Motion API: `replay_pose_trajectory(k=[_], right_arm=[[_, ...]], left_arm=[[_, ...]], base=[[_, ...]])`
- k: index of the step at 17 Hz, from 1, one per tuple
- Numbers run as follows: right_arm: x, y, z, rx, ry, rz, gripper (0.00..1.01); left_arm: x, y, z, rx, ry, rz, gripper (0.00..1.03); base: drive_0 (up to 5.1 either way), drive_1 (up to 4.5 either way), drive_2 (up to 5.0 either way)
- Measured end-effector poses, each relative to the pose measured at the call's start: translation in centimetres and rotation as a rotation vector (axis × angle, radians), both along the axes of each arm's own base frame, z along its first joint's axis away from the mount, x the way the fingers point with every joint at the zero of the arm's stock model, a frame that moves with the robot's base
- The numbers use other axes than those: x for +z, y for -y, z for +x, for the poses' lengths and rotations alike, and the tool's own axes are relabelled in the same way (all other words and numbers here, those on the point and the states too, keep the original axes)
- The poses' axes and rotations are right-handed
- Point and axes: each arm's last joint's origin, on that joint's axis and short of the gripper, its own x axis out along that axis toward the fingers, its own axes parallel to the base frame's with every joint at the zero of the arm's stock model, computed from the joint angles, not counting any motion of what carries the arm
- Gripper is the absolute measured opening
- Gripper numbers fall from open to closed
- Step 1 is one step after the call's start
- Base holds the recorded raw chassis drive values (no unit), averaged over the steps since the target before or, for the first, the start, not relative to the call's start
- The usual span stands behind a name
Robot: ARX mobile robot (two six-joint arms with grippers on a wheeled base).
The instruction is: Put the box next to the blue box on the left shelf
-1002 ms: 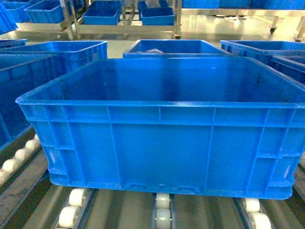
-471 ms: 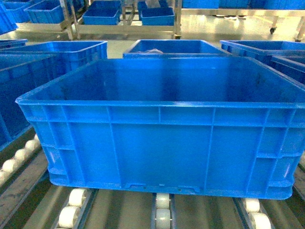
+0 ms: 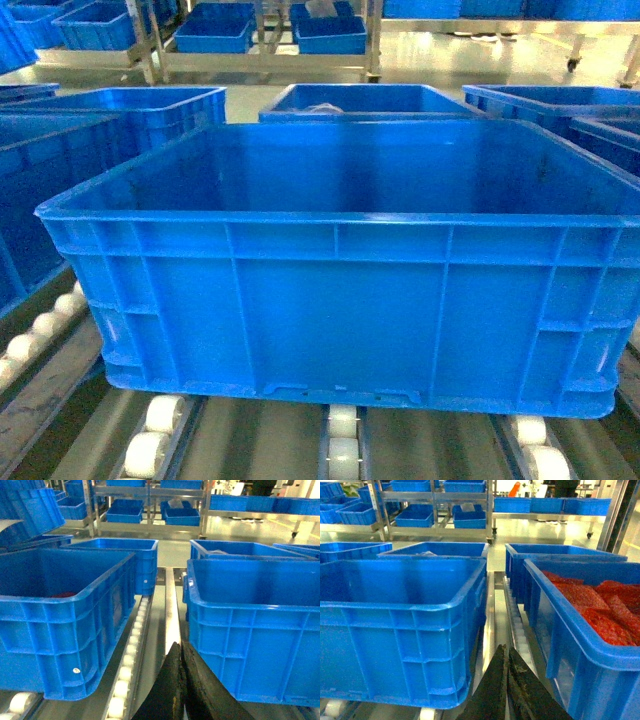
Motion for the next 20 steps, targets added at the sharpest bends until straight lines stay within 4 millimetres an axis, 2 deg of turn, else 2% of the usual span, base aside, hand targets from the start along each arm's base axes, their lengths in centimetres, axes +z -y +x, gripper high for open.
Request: replay_pose_trajectory(k=[1, 2, 8, 9, 10, 20], right_arm=[[-0.10, 0.00, 0.00, -0.001, -0.011, 0.000, 0.02], [-0.06, 0.00, 0.00, -0.001, -0.006, -0.001, 0.11], [-0.07, 0.00, 0.00, -0.001, -0.007, -0.001, 0.91], [-0.07, 0.00, 0.00, -0.001, -0.007, 0.000, 1.00], [-0.07, 0.00, 0.00, -0.001, -0.007, -0.001, 0.97], [-0.07, 0.00, 0.00, -0.001, -0.007, -0.001, 0.98]], left_arm=[[0.06, 0.01, 0.00, -0.003, 0.006, 0.000, 0.02], [0.03, 0.01, 0.00, -0.003, 0.003, 0.000, 0.11], [0.03, 0.01, 0.00, -0.003, 0.003, 0.000, 0.89], [0.03, 0.01, 0.00, -0.003, 0.003, 0.002, 1.00], [0.03, 0.01, 0.00, -0.003, 0.003, 0.002, 0.97], [0.03, 0.01, 0.00, -0.003, 0.003, 0.002, 0.98]], base=[[0.0, 0.00, 0.0], [0.0, 0.00, 0.0], [0.0, 0.00, 0.0], [0.0, 0.00, 0.0], [0.0, 0.00, 0.0], [0.0, 0.00, 0.0]])
